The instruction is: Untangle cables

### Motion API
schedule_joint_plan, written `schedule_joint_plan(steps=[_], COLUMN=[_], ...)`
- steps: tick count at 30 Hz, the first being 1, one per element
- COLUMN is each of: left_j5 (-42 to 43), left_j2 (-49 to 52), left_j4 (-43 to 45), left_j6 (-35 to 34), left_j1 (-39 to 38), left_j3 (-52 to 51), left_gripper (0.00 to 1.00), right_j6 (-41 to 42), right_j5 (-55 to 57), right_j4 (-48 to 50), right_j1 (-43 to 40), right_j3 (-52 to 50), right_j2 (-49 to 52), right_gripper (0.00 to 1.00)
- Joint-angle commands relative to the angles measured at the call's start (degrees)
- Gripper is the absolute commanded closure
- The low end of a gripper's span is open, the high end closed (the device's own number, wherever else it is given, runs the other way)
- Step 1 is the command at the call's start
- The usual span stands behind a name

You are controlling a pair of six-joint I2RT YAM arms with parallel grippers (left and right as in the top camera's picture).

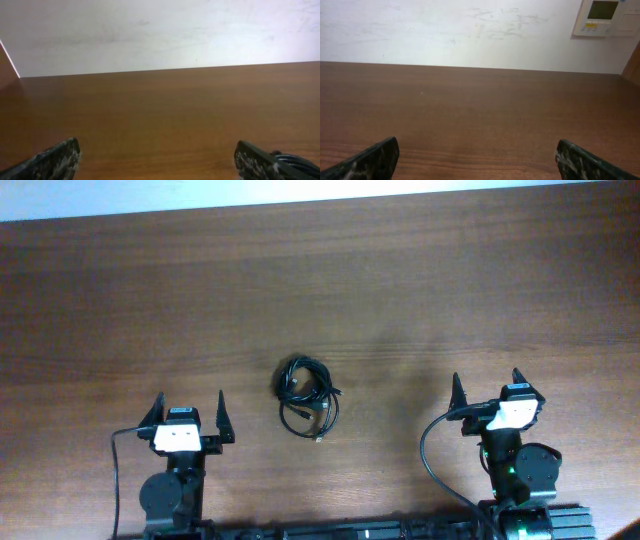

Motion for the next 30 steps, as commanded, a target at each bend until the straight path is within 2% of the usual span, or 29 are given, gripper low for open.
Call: schedule_joint_plan(steps=[1,3,6,9,14,19,22,24,28,30], left_j5=[7.98,15.23,20.96,20.94,21.20,21.03,20.94,20.92,20.96,21.55], left_j2=[-0.28,-0.28,-0.28,-0.26,0.94,5.79,12.98,21.27,39.67,49.31], left_j4=[6.14,8.94,8.87,8.61,6.86,4.26,4.24,2.08,-9.97,-18.84], left_j6=[0.87,0.87,-0.79,-6.32,-9.51,-9.49,-9.49,-9.49,-9.46,-9.49], left_j1=[-0.17,-0.17,-0.17,-0.17,-0.17,-0.17,-0.17,-0.17,-0.20,-0.42], left_j3=[-0.35,-0.35,-0.35,-0.24,2.14,6.82,11.80,17.99,34.58,44.11], left_gripper=[0.01,0.01,0.01,0.01,0.01,0.01,0.01,0.01,0.01,0.01], right_j6=[-0.39,-0.39,-0.39,-0.39,-0.39,-0.39,-0.39,-0.39,-0.39,-0.37], right_j5=[1.09,1.09,1.09,1.09,1.09,1.07,1.07,1.09,1.09,1.09], right_j4=[-0.07,-0.07,-0.07,-0.07,-0.07,-0.07,-0.07,-0.07,-0.07,-0.07], right_j1=[0.26,0.26,0.26,0.26,0.26,0.26,0.26,0.26,0.26,0.26], right_j3=[-0.50,-0.50,-0.50,-0.50,-0.50,-0.50,-0.50,-0.50,-0.50,-0.50], right_j2=[-0.42,-0.42,-0.42,-0.42,-0.42,-0.42,-0.42,-0.42,-0.42,-0.42], right_gripper=[0.01,0.02,0.01,0.02,0.01,0.02,0.01,0.01,0.02,0.01])
